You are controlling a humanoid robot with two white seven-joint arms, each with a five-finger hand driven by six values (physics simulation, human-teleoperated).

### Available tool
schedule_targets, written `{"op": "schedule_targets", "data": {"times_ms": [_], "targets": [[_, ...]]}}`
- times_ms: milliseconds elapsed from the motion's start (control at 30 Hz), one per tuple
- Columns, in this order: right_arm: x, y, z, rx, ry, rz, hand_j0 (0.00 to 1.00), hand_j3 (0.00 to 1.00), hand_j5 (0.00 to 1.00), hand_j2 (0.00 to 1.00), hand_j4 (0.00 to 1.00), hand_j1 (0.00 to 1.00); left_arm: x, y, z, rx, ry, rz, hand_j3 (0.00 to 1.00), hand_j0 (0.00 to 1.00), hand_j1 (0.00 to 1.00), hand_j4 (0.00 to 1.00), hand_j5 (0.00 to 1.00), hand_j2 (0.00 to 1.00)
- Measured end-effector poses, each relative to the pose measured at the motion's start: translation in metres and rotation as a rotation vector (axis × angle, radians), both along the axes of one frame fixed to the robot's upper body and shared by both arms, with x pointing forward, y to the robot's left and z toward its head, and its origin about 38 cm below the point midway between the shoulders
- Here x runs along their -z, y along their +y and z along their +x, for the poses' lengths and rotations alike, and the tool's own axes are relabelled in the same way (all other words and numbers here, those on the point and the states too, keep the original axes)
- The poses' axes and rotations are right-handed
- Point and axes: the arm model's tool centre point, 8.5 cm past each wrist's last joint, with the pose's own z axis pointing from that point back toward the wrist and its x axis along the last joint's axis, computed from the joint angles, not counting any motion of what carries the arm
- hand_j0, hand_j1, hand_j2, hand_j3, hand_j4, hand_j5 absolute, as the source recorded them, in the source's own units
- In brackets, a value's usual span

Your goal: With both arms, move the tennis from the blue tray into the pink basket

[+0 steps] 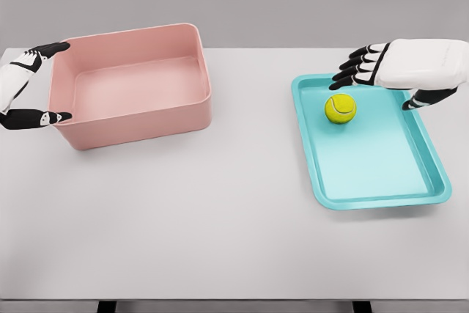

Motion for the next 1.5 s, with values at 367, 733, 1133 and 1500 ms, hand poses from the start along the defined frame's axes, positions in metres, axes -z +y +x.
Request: {"op": "schedule_targets", "data": {"times_ms": [367,733,1133,1500], "targets": [[-0.003,-0.028,0.033,0.3,0.208,0.3,0.99,0.99,0.99,0.99,0.99,0.99,0.005,-0.003,-0.008,0.018,0.028,-0.118,1.0,1.0,1.0,1.0,1.0,1.0],[0.081,-0.037,0.101,0.564,0.338,0.252,0.98,0.98,0.98,0.98,0.98,0.98,0.03,-0.027,-0.029,0.151,0.263,-0.364,1.0,1.0,1.0,1.0,1.0,1.0],[0.123,-0.003,0.111,0.528,0.401,0.189,0.99,0.99,0.99,0.99,0.99,0.99,0.096,-0.022,-0.08,0.106,0.545,-0.498,1.0,1.0,1.0,1.0,1.0,1.0],[0.14,-0.002,0.112,0.542,0.431,0.164,0.99,0.99,0.99,0.99,0.99,0.99,0.104,-0.025,-0.087,0.11,0.579,-0.507,1.0,1.0,1.0,1.0,1.0,1.0]]}}
